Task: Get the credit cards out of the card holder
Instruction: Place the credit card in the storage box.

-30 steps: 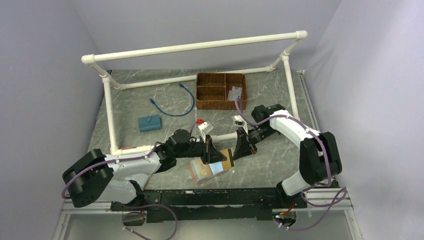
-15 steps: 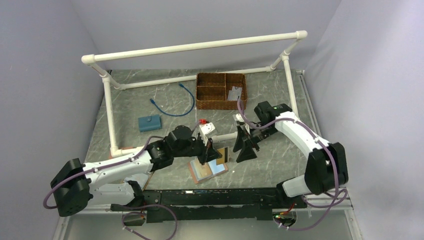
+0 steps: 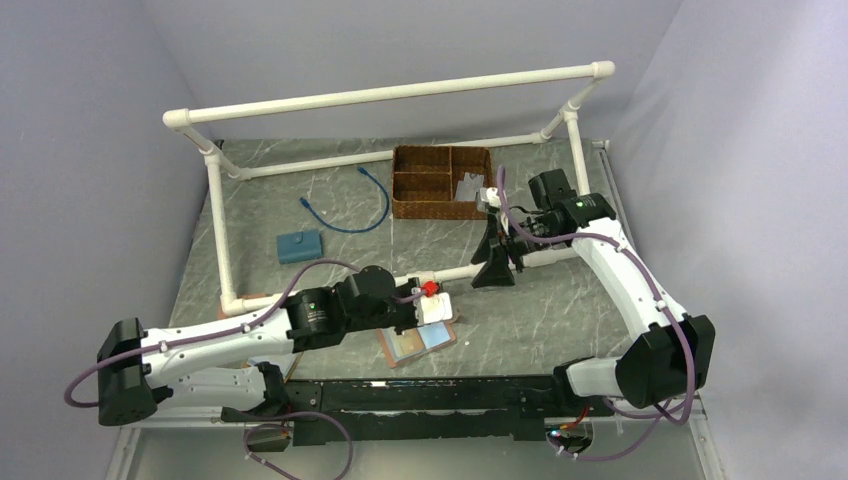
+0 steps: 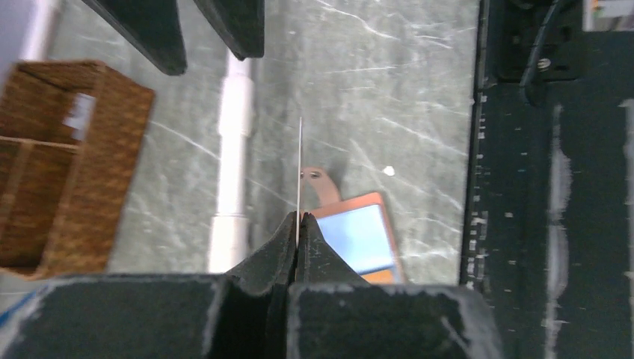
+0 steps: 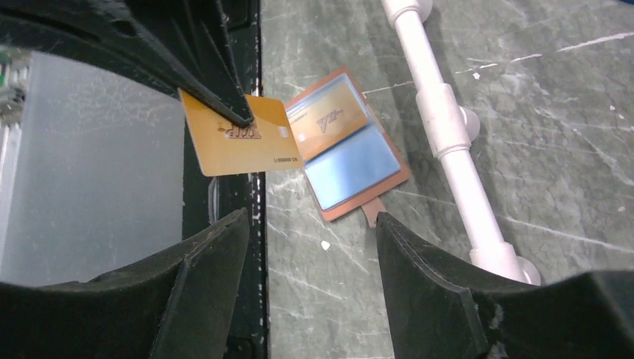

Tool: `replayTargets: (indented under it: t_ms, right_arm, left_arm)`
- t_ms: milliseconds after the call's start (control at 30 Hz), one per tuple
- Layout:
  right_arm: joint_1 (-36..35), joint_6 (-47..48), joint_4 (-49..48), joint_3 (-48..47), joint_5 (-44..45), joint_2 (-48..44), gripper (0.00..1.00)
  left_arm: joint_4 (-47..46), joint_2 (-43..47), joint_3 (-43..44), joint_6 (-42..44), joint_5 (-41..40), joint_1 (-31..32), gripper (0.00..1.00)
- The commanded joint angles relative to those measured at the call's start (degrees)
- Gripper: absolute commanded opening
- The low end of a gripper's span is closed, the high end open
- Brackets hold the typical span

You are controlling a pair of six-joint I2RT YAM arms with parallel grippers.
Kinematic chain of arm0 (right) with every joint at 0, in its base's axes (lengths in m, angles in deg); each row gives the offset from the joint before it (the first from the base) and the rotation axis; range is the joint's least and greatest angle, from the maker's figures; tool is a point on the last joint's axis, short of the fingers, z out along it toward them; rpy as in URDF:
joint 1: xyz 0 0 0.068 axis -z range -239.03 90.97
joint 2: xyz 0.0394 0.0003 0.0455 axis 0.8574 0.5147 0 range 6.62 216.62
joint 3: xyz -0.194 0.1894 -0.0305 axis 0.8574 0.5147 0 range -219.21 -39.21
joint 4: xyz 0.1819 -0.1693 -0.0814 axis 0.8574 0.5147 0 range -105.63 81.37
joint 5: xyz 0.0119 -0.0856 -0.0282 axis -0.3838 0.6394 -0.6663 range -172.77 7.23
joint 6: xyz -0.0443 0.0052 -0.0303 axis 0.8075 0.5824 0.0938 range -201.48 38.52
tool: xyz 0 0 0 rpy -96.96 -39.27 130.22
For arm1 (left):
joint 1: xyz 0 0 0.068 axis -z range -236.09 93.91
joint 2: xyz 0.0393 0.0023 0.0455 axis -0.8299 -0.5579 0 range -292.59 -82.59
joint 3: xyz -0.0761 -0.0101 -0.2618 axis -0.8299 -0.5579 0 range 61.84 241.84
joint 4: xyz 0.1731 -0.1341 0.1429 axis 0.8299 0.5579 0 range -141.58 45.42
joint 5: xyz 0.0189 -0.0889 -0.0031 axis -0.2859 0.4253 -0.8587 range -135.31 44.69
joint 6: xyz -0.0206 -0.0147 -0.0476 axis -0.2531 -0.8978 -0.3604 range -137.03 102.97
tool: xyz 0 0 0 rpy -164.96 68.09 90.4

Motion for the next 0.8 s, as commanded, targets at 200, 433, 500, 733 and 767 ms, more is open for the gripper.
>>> replayTargets:
  t_ms: [200, 433, 500, 733, 767]
  right_arm:
    - [6.0, -32.9, -19.7, 0.0, -13.1, -0.7, 0.68]
    - [7.4, -71.0, -49.7, 13.7, -13.7, -4.8, 0.77]
    - [7.4, -75.5, -50.2, 14.5, -9.9, -5.4, 0.83]
    - [7.4, -90.4, -56.6, 18.3, -6.1, -6.4, 0.91]
    - [7.3, -92.1, -58.7, 19.1, -6.4, -6.3, 0.91]
  left_arm:
    - [-15.7, 2.3, -3.2, 27.3, -27.6, 9.0, 0.00]
    - [-29.2, -4.9, -3.8, 43.7, -36.3, 11.6, 0.00]
    - [-34.0, -7.9, -4.1, 48.2, -39.1, 12.0, 0.00]
    - [-57.0, -17.9, -7.9, 62.9, -43.5, 12.3, 0.00]
    - [-57.3, -18.5, -7.7, 62.9, -43.4, 12.3, 0.00]
